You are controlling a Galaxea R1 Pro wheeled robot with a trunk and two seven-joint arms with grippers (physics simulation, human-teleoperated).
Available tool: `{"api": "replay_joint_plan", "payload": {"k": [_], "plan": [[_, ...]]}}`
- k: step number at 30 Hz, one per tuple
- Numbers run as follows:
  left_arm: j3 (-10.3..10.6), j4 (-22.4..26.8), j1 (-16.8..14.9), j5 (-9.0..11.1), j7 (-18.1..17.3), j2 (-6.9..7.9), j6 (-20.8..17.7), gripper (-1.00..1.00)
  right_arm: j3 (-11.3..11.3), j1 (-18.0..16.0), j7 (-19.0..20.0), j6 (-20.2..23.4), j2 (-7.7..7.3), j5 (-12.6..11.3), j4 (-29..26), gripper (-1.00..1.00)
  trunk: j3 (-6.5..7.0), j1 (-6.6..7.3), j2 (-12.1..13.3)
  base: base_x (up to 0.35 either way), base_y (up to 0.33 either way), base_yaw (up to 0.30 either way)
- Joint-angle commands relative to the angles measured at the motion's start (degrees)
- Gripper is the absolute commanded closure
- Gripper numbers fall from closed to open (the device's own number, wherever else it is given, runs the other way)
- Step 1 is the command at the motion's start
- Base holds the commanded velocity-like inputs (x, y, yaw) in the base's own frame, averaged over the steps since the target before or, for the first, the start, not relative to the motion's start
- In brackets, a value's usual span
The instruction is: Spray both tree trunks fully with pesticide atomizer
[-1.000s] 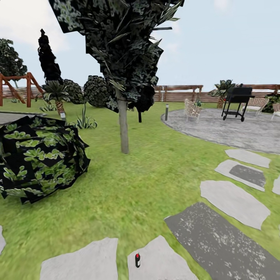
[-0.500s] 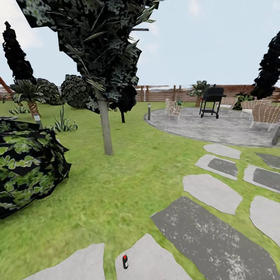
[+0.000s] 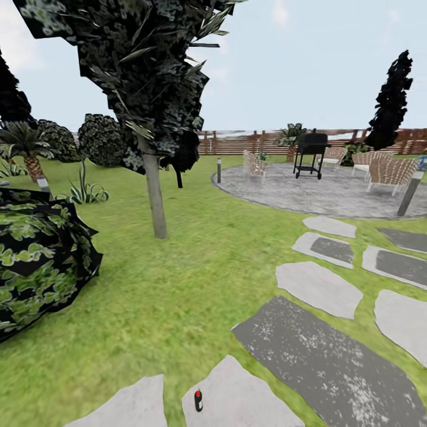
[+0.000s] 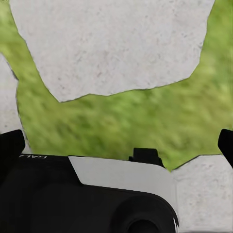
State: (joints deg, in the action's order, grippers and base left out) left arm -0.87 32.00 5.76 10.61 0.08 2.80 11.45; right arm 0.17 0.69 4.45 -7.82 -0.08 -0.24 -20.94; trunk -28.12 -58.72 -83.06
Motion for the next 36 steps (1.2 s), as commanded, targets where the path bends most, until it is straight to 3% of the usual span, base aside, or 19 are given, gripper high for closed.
{"api": "replay_joint_plan", "payload": {"k": [1, 12, 26, 36], "plan": [[0.06, 0.08, 0.04, 0.37, 0.01, 0.01, 0.07, -1.0, 0.01, 0.02, 0.15, -0.09, -0.01, -0.03, -0.06, -1.0, -0.03, 0.0, -0.02, 0.0, 0.077, -0.264], [0.09, 0.08, 0.04, 0.37, 0.01, 0.01, 0.07, -1.0, 0.01, 0.02, 0.13, -0.09, -0.01, -0.03, -0.07, -1.0, -0.03, 0.0, -0.02, 0.0, 0.017, -0.281], [0.16, 0.08, 0.04, 0.36, 0.01, 0.01, 0.07, -1.0, 0.01, 0.02, 0.12, -0.09, -0.01, -0.03, -0.06, -1.0, -0.03, 0.0, -0.02, 0.0, -0.226, -0.037], [0.16, 0.08, 0.04, 0.37, 0.01, 0.01, 0.08, -1.0, 0.01, 0.02, 0.17, -0.09, -0.01, -0.03, -0.06, -1.0, -0.03, 0.0, -0.02, 0.0, -0.057, -0.152]]}}
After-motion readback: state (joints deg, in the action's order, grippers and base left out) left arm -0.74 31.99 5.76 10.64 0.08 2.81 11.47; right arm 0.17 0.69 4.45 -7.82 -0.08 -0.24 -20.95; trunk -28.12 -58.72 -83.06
